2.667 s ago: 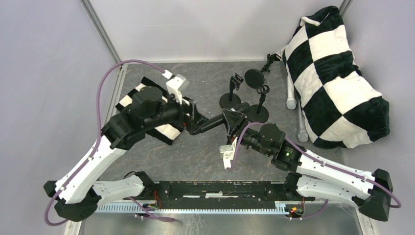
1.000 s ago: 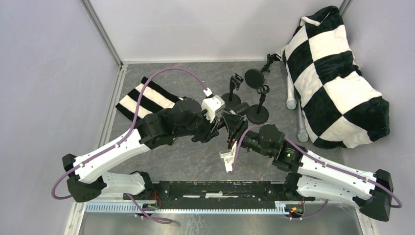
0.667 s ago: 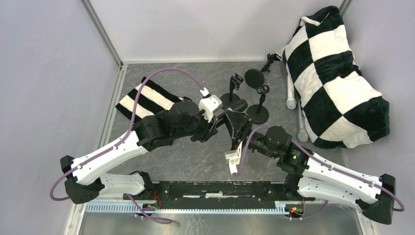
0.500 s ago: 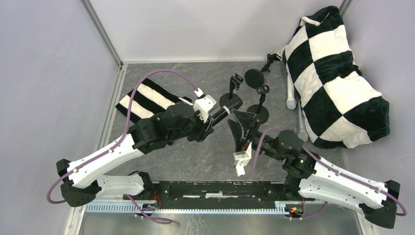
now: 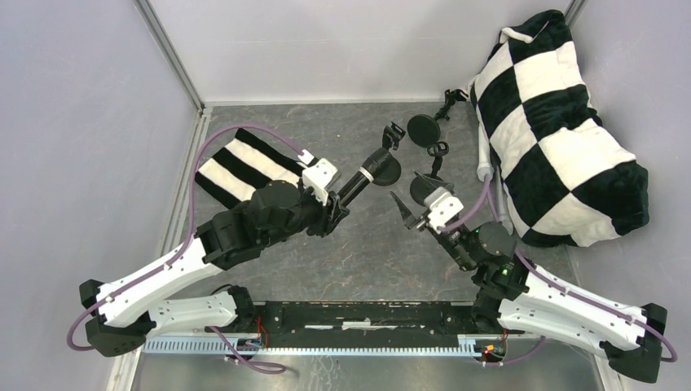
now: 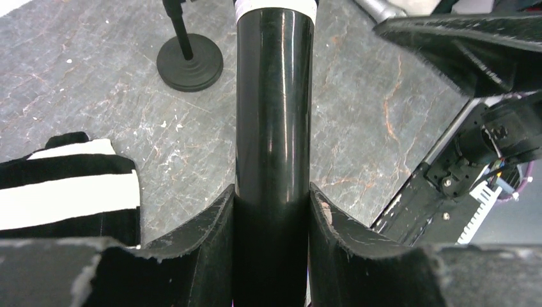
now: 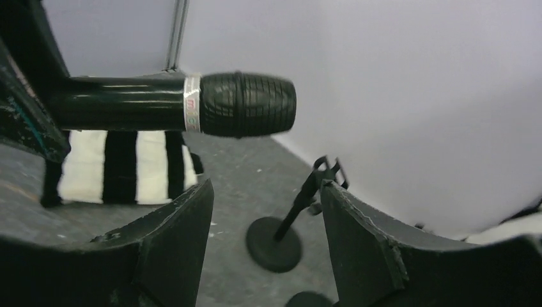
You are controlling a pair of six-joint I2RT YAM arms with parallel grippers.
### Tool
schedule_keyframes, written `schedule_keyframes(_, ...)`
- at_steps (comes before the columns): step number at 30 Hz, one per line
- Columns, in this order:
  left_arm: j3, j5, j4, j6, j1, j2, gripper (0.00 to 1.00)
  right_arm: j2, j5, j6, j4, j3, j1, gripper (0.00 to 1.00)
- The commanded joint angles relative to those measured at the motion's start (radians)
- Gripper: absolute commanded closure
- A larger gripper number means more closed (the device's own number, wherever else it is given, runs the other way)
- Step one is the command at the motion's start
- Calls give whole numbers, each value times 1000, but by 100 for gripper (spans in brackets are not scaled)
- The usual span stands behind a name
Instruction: Attach the microphones to the stand
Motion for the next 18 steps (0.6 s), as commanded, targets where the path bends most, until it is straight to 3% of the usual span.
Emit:
schedule_keyframes(1, -25, -45, 126, -65, 3, -36, 98, 23, 204, 485, 4, 44, 4, 31)
schedule_keyframes(13, -81, -68, 211, -79, 3, -70, 98, 81, 140, 1235, 147, -12, 4, 31)
schedule_keyframes(18, -100, -61, 254, -76, 3, -75, 98, 122, 103, 1392, 229, -20, 4, 30)
